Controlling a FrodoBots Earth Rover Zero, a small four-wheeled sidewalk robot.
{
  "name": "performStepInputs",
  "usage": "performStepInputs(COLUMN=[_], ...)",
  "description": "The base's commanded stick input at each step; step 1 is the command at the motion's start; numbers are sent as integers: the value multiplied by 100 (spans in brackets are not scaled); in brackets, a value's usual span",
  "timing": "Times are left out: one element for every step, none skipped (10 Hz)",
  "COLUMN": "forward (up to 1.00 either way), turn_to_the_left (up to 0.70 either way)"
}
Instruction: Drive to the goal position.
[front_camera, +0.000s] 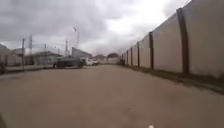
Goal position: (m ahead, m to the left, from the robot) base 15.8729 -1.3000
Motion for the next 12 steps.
performStepInputs(forward=[100, 100, 100, 100, 100, 100, 100, 100, 100, 100, 100, 100], turn_to_the_left=[0, 0, 0, 0, 0, 0, 0, 0, 0, 0, 0, 0])
